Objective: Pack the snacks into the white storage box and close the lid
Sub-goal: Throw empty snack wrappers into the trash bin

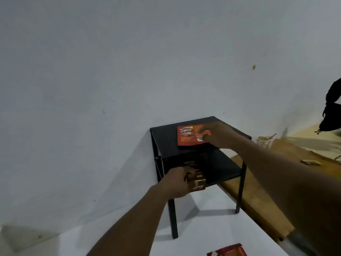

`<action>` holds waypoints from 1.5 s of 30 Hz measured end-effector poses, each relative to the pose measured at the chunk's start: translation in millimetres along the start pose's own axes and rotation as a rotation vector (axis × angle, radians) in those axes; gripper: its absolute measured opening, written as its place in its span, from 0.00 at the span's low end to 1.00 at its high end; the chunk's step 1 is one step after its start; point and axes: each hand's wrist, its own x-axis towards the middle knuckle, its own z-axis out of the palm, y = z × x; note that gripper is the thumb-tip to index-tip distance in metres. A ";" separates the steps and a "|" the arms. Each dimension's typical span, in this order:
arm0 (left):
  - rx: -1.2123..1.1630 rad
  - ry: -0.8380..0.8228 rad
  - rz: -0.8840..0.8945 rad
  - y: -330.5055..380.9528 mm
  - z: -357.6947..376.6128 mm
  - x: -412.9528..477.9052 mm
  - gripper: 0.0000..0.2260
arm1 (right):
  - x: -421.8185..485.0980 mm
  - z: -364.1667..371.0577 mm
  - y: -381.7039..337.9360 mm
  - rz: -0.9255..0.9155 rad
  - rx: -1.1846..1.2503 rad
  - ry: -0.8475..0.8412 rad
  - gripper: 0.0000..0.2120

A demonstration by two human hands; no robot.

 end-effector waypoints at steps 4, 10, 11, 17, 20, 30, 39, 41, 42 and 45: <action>0.113 0.026 -0.023 -9.1 33.2 48.6 0.25 | 48.3 15.1 12.3 -0.042 0.117 -0.020 0.10; 0.239 -0.084 -0.138 -15.9 56.2 96.8 0.29 | 93.5 42.6 34.8 -0.064 -0.041 -0.248 0.19; 0.225 -0.095 -0.146 -15.9 59.1 100.2 0.29 | 97.6 45.0 38.5 -0.060 -0.042 -0.274 0.20; 0.176 -0.025 -0.144 -8.2 62.5 96.1 0.21 | 94.7 38.5 34.2 -0.026 -0.070 -0.261 0.19; 0.159 -0.016 -0.130 -7.4 64.8 80.6 0.18 | 83.7 40.2 27.7 -0.031 -0.112 -0.208 0.18; 0.050 0.077 -0.025 1.3 58.7 -38.9 0.20 | 5.3 40.9 -13.7 -0.060 0.001 -0.020 0.19; 0.058 0.253 -0.027 -36.9 8.4 -223.7 0.17 | -98.2 81.8 -167.9 -0.245 0.081 -0.118 0.20; 0.075 0.338 -0.103 -67.1 -14.5 -284.6 0.17 | -120.0 103.7 -222.6 -0.316 0.095 -0.136 0.19; 0.079 0.382 -0.152 -84.5 -26.9 -319.8 0.16 | -131.5 115.7 -252.2 -0.356 0.112 -0.147 0.19; 0.094 0.541 -0.302 -129.9 -63.5 -438.9 0.13 | -169.1 155.4 -349.2 -0.490 0.186 -0.225 0.18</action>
